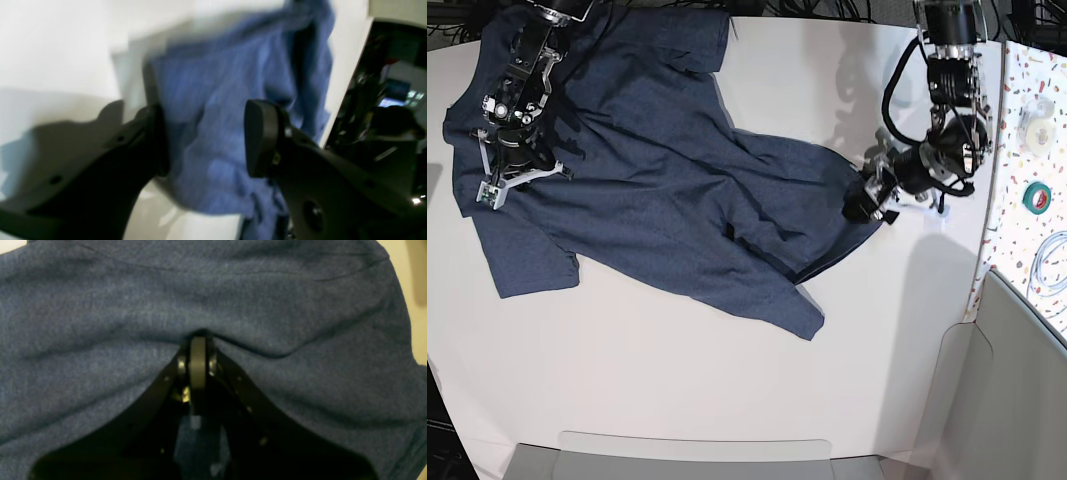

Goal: Layout the t-shirt on the table in an organized manner, then fold the t-shirt properly
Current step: 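Lower the left gripper and grasp the shirt's side edge, then pull the grasped fabric with the left gripper toward the shirt's middle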

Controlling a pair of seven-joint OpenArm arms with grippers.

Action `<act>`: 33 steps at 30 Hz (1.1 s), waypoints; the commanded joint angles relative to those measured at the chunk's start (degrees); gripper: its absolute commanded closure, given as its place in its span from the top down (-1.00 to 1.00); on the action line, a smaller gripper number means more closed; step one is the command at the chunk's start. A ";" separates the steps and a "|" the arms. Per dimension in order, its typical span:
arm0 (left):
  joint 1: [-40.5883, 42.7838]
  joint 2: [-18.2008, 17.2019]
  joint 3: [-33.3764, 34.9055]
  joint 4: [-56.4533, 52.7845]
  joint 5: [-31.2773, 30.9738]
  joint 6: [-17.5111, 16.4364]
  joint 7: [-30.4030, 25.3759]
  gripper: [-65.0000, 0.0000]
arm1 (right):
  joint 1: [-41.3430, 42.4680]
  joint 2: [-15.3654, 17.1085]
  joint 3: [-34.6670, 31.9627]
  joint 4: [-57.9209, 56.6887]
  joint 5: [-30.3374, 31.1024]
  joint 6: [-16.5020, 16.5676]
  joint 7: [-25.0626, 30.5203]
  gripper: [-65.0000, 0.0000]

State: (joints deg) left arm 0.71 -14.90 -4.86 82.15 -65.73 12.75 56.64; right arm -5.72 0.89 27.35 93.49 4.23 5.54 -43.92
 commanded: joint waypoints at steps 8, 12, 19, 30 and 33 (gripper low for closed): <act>-1.02 -0.45 -0.54 -4.04 2.04 1.09 -0.33 -0.82 | 0.05 0.13 0.03 0.35 -0.58 -0.31 -1.49 -1.00; -0.58 -0.45 -0.02 1.76 1.95 1.09 0.37 -1.00 | 0.05 0.13 0.03 0.35 -0.58 -0.31 -1.49 -1.00; 3.11 -0.45 5.43 21.63 2.48 1.09 0.19 -1.00 | 0.05 0.13 0.03 0.18 -0.58 -0.31 -1.49 -1.00; -3.39 -0.18 30.40 21.98 2.57 1.71 -2.80 -1.00 | 0.05 0.13 0.03 0.18 -0.58 -0.31 -1.49 -1.00; -5.77 -0.18 37.08 19.70 2.66 1.80 -7.19 -1.00 | 0.05 0.13 0.03 0.09 -0.58 -0.31 -1.49 -1.00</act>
State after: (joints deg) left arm -4.47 -14.96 32.51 101.03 -62.26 15.03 49.25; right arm -5.72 0.78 27.35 93.45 4.19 5.50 -43.86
